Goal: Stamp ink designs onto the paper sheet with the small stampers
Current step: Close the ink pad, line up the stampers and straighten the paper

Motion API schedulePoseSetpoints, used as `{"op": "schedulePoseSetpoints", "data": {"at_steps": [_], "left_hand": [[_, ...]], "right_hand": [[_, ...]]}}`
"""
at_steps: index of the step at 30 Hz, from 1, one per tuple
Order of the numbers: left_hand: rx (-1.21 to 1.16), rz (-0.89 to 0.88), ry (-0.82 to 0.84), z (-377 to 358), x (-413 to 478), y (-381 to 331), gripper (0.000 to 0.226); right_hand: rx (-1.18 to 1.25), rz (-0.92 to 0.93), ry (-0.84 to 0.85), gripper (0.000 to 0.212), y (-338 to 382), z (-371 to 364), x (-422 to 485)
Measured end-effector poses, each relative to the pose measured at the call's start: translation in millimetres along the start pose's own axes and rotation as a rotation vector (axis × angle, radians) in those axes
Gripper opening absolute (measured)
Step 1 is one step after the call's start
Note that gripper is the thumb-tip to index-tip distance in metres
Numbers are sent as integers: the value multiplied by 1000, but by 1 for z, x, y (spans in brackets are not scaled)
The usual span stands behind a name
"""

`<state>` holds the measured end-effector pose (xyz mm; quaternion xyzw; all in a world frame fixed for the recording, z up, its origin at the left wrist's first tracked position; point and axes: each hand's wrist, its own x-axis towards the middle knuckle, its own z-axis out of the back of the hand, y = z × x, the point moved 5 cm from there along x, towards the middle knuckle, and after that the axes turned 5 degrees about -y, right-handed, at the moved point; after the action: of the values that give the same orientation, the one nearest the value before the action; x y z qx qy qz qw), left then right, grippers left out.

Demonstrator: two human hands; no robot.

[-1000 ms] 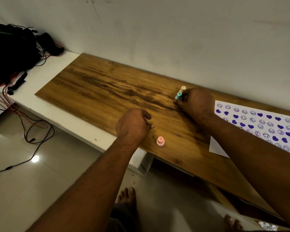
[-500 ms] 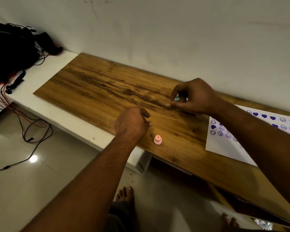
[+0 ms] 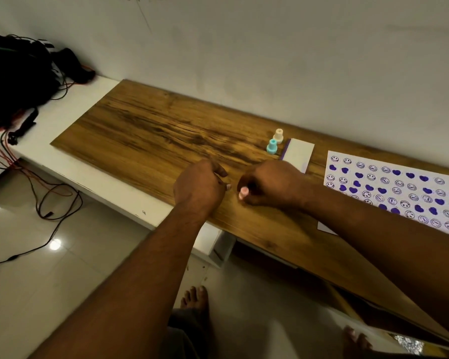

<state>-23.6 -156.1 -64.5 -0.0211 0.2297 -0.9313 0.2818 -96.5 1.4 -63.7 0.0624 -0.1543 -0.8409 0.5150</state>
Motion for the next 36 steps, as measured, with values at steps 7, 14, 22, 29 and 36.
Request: {"op": "schedulePoseSetpoints", "data": {"at_steps": [7,14,22,29,36], "left_hand": [[-17,16,13,-1,0,2,29],[-13,16,27,-2,0,2,31],[-1,4,22,-1,-2,-2,32],[11,-28,7,2,-6,-18,31],[53,-94,4,0,-19,-52,32]], "right_hand": [[-123,-517,-357,43,-70,12,1],[-176,-510,-443,45,-74,9,-1],[-142,-499,-420,48,-72,15,-3],[-114,-504,-603,61,-69,61,-23],[-143,-540,-521,42,-71,84,-68]]}}
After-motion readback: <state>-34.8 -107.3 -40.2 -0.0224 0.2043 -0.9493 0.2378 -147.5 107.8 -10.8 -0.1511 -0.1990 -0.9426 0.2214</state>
